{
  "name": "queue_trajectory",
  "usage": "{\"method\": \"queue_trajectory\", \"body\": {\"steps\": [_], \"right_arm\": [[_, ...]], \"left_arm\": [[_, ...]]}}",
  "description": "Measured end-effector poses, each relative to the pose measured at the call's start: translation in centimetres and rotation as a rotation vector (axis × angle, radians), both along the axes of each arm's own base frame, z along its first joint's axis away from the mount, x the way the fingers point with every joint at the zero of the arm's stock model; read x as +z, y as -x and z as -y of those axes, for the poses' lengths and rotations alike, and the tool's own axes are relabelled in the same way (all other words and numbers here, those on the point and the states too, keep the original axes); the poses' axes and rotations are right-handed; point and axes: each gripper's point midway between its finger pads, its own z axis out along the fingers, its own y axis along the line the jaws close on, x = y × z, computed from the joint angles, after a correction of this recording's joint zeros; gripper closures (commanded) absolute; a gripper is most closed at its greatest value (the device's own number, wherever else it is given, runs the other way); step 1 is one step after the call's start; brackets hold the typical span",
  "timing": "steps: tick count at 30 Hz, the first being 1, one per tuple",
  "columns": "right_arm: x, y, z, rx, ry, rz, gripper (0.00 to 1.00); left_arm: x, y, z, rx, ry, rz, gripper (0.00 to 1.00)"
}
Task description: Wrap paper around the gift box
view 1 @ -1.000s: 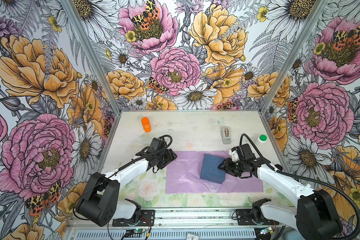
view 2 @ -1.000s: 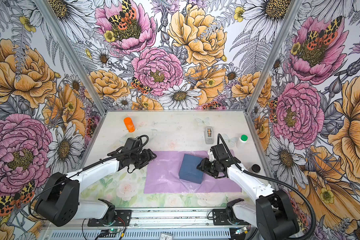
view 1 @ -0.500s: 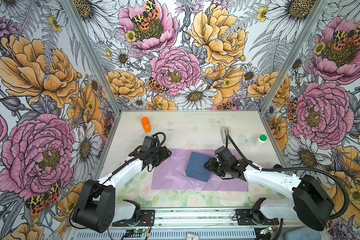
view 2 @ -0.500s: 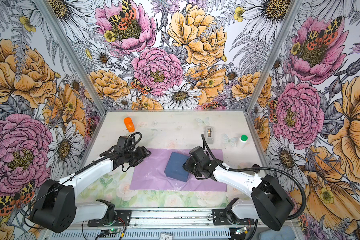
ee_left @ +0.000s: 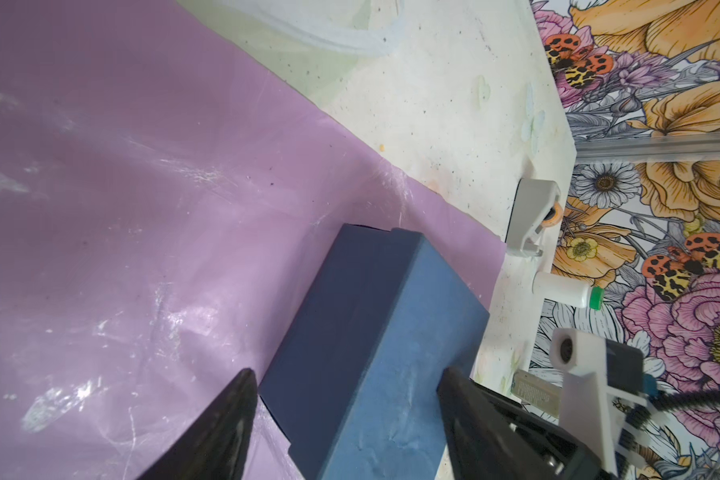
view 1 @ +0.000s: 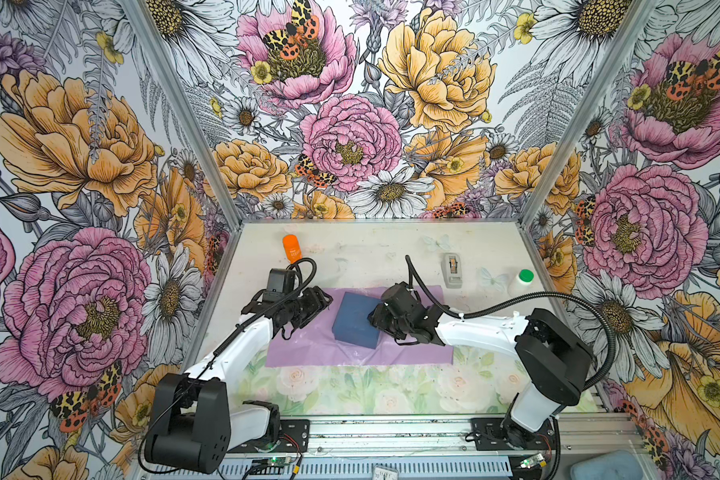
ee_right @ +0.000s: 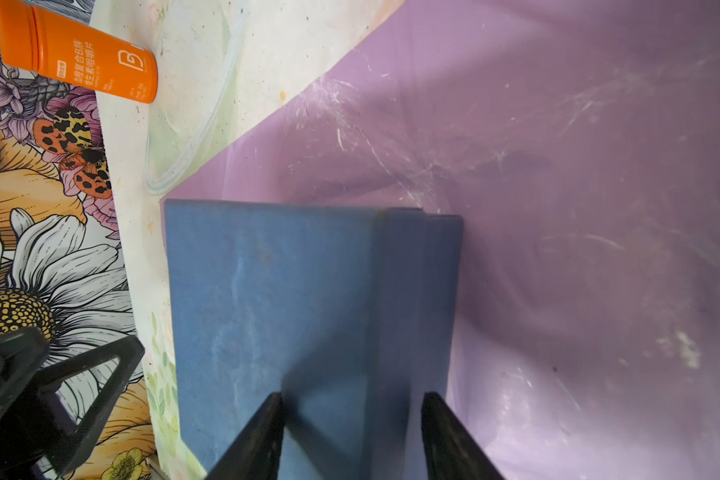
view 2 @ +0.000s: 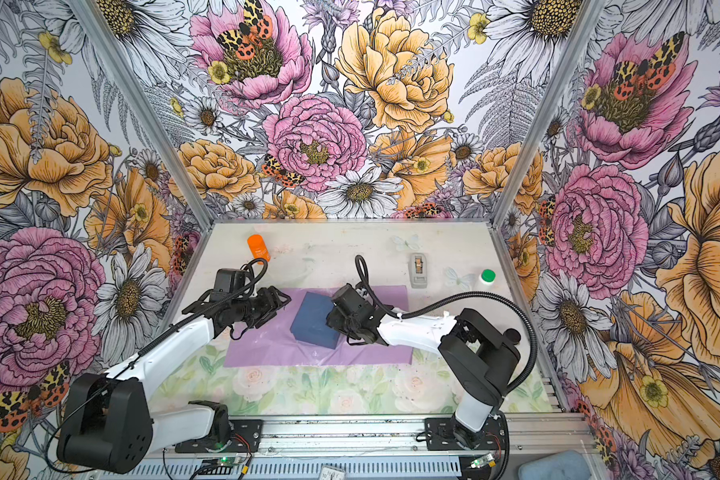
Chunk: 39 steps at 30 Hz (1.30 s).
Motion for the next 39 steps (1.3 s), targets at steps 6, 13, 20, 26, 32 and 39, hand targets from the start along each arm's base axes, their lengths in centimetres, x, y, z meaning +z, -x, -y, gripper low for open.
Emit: {"method": "queue_trajectory", "body": {"steps": [6, 13, 20, 26, 32, 39], "right_arm": [[3.7, 0.7, 3.1, 0.011, -0.028, 0.065, 0.4], [1.5, 2.0, 10.4, -0.07, 0.002, 0.022, 0.59], [-4.9, 5.6, 12.8, -0.027, 0.125, -0.152, 0.65], [-5.4, 5.7, 12.7, -0.024, 0.11, -0.156, 0.66], [-5.4, 5.5, 12.5, -0.026, 0.089, -0.143, 0.67], [-5.4, 5.5, 12.4, -0.024, 0.082, -0.139, 0.67]], "left_arm": [[0.5, 0.6, 0.1, -0.008, 0.011, 0.013, 0.28], [-0.1, 1.4, 0.5, -0.03, 0.017, -0.005, 0.27], [-1.3, 1.9, 2.0, -0.083, 0.01, -0.043, 0.27], [-2.1, 1.9, 2.7, -0.105, 0.006, -0.058, 0.27], [-2.3, 1.9, 3.3, -0.121, 0.006, -0.056, 0.27], [-3.0, 2.0, 4.2, -0.148, 0.023, -0.066, 0.27]]}}
